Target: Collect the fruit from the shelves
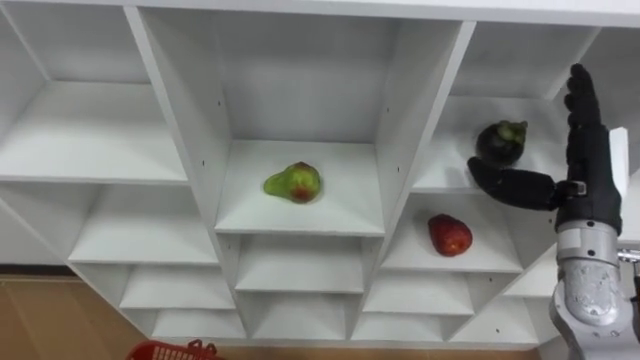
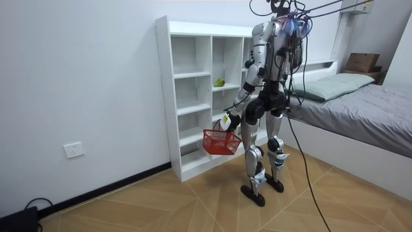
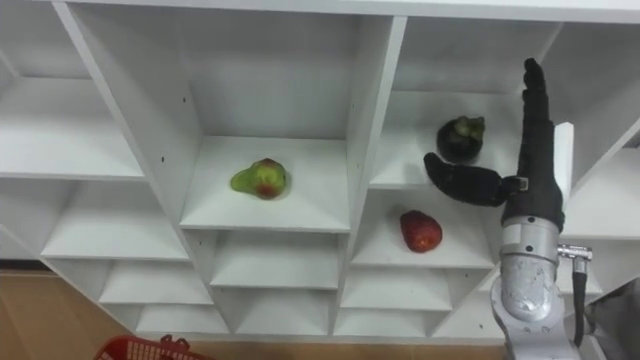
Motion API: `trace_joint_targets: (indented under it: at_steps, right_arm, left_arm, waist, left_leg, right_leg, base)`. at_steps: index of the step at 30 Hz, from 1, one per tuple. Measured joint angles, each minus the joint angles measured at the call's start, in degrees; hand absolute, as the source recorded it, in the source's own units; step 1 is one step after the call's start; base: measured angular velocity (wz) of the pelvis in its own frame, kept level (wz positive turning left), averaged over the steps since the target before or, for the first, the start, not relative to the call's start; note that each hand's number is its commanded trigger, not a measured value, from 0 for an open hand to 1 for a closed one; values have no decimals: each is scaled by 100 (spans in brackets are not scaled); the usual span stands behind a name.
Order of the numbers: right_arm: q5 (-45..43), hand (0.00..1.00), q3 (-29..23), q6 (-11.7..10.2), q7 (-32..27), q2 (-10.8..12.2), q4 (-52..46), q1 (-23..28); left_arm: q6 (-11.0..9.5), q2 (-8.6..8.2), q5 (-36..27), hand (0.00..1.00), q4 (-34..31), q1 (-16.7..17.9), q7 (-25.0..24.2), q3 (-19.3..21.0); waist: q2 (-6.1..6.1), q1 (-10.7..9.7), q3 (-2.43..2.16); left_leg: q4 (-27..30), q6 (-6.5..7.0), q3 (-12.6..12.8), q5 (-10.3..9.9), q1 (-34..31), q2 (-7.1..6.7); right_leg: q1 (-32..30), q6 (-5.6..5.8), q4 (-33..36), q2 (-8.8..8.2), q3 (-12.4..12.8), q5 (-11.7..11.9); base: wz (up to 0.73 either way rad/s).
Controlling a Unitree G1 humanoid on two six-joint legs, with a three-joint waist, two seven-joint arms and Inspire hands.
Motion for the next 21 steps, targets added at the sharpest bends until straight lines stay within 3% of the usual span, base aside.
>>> trace_joint_targets:
  at_steps: [12,21]
  right_arm:
    - [110,0,0,51,224,0,297,-21]
    - [285,0,-16,243,380,-17,647,-259]
  left_arm:
    - [35,16,2,100,-13,-10,-25,14]
    - [173,16,15,100,-47,15,-160,248]
  waist:
    - [-63,5,1]
    - [-112,-2,-7]
  left_leg:
    - [-1,0,-18,1,-21,-2]
    - [49,0,-52,8,-71,-4]
  right_leg:
    - [-15,0,-3,-2,-28,0]
    - [-22,0,4,-8,-69,0]
  base:
    - [0]
    - [2]
